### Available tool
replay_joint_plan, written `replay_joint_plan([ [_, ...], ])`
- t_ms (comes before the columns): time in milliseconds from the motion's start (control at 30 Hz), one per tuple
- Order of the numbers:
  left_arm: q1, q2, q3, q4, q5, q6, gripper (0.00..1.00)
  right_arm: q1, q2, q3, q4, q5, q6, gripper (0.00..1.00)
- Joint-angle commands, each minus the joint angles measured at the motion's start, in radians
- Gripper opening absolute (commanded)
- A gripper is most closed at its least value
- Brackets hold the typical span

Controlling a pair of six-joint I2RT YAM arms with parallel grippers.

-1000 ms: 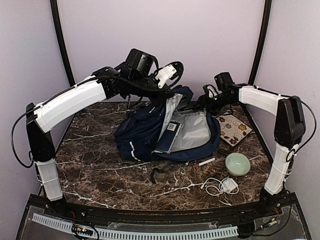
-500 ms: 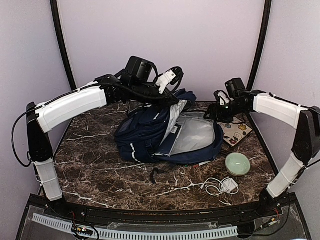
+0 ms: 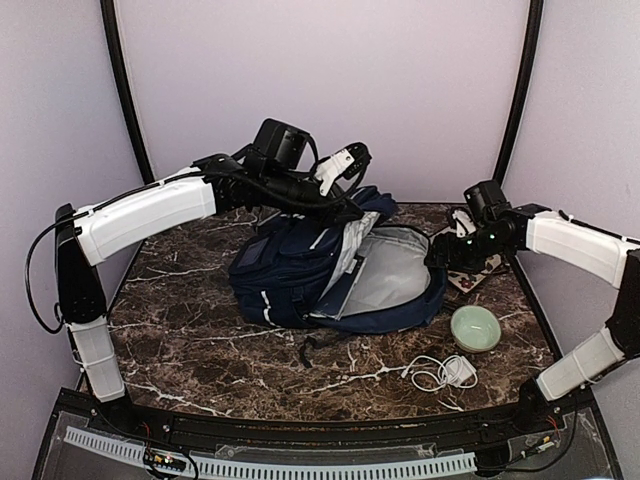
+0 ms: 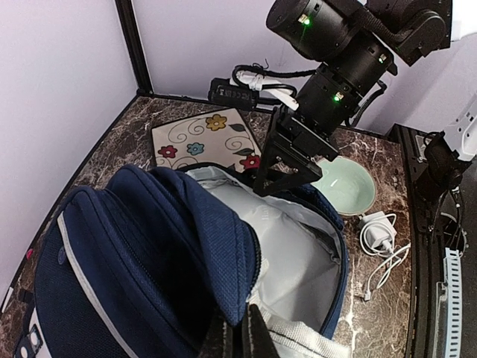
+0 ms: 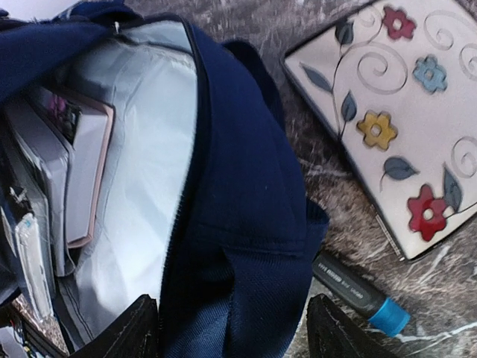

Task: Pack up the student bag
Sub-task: Put down the student bag at the center of the board.

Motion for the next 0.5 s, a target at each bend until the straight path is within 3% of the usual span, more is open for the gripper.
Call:
replay_joint_plan([
  [0,0.025,-0.027,-0.057,-0.045,0.002,0.04,0.0,0.01,0.021,-0.057,0.063,-0.085,0.03,0.65],
  [233,0.051,-0.167,-0.241,-0.052,-0.085,0.061,0.0,0.123,0.109,-0.034,0.12,-0.162,0.044,0.28],
  [467,0.203,-0.344,-0.418,-0.05,-0.247,0.05,0.0,0.454,0.231,0.101,0.221,-0.349,0.051,0.27],
])
